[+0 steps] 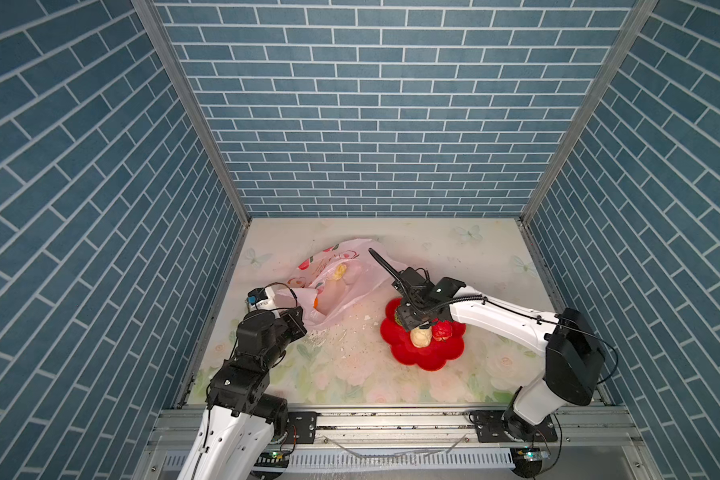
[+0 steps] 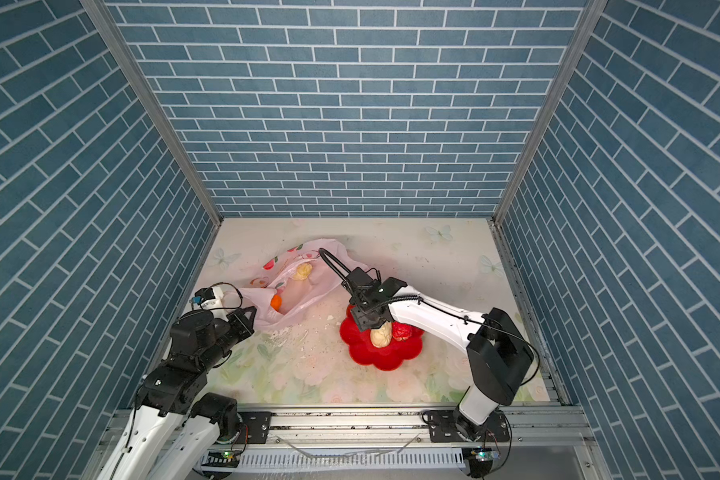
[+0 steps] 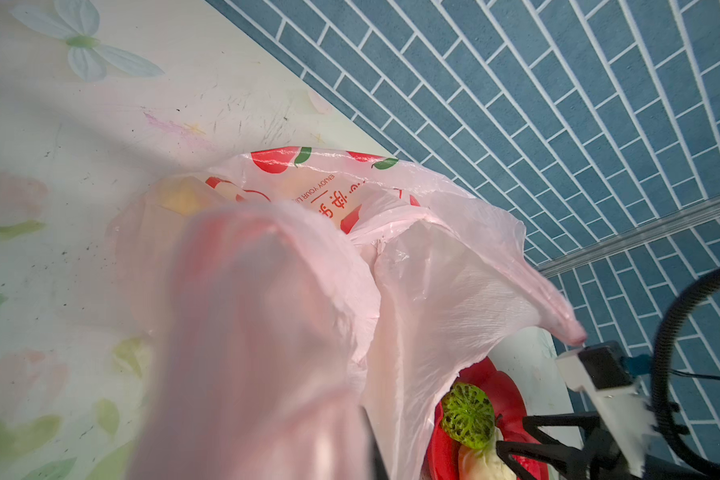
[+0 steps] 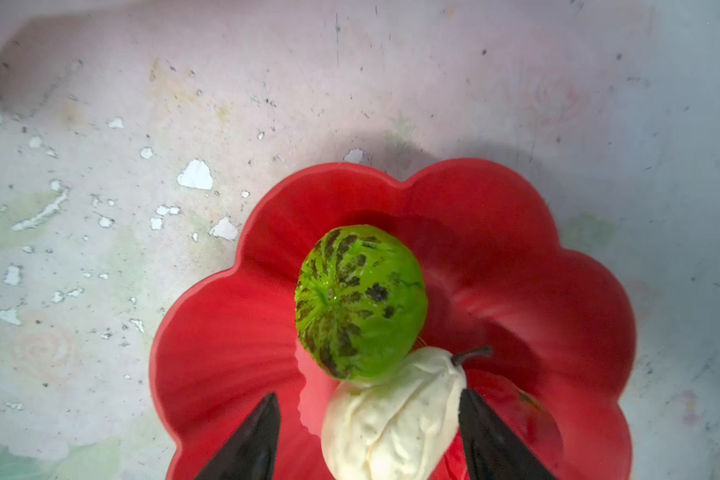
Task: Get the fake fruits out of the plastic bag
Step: 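Open the right gripper to release the green fruit on the plate, then reach the right gripper into the pink bag held by the left gripper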
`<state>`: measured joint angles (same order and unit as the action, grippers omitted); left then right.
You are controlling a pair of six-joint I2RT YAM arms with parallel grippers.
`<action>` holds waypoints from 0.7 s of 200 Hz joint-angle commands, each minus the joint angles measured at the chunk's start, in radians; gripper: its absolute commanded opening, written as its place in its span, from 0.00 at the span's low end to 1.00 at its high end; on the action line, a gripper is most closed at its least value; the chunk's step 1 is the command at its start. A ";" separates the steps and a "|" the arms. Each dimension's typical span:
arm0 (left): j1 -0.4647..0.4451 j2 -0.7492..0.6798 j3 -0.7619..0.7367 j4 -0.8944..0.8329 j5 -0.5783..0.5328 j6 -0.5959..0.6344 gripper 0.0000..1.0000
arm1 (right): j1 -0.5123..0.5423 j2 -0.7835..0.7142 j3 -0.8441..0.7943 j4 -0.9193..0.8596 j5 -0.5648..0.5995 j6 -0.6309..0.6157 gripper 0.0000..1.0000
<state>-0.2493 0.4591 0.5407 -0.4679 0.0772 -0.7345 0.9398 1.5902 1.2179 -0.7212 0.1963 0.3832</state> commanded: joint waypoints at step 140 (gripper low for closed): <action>-0.004 0.041 0.018 0.036 -0.014 0.035 0.01 | 0.101 0.175 0.527 -0.027 -0.045 0.024 0.45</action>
<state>-0.2493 0.4847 0.5415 -0.4625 0.0711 -0.7071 1.0378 1.6253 1.6505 -0.8295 0.2317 0.4179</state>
